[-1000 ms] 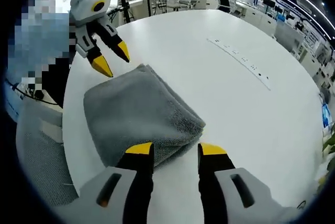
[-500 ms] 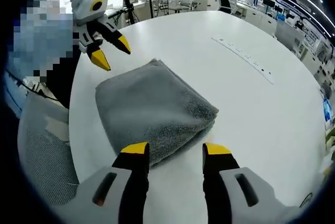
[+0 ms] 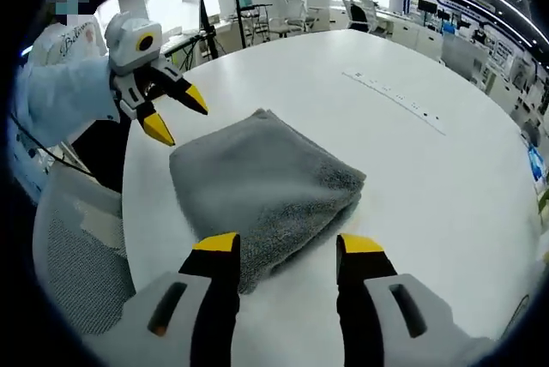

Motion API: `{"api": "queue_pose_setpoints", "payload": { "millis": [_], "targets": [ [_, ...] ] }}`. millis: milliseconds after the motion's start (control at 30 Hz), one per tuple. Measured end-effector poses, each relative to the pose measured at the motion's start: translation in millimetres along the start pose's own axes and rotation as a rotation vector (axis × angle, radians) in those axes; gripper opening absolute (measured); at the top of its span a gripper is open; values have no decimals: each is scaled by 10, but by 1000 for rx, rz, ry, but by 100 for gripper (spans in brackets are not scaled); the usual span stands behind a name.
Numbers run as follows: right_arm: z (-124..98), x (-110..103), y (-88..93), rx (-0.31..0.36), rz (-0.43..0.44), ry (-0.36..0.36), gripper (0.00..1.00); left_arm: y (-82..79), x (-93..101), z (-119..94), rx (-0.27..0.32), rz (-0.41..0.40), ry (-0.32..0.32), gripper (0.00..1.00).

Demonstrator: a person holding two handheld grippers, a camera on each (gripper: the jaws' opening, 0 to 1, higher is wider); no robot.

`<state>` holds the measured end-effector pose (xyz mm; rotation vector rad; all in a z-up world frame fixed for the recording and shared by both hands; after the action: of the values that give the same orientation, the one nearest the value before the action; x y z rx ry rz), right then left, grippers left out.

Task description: Fold the towel on the table until its edges align and the towel forms a compact rectangular stack.

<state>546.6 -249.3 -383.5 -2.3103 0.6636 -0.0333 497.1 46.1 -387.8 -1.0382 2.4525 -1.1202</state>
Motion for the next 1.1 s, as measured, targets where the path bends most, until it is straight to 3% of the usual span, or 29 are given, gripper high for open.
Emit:
{"api": "queue_pose_setpoints", "payload": {
  "millis": [433, 600, 867, 1100],
  "targets": [
    [119, -201, 268, -15, 31, -37, 47, 326, 175, 155, -67, -8, 29, 45],
    [186, -281, 366, -35, 41, -51, 43, 394, 225, 232, -73, -14, 40, 39],
    [242, -303, 388, -18, 41, -34, 38, 361, 231, 284, -52, -27, 18, 38],
    [281, -336, 381, -22, 20, -28, 25, 357, 233, 331, -56, -11, 14, 24]
  ]
}}
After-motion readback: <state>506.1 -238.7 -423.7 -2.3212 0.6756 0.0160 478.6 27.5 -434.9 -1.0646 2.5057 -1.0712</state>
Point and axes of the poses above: the point that each gripper's makers call its tool centre point, and the gripper's own axes: z roughly forward along the fingers, x roughly to its right, y roughly out of its underside, the point moved 10 cm from there along -z, roughly backward along the fingers, and after that the axes turned 6 degrees about -y, right-handed, at the moved point
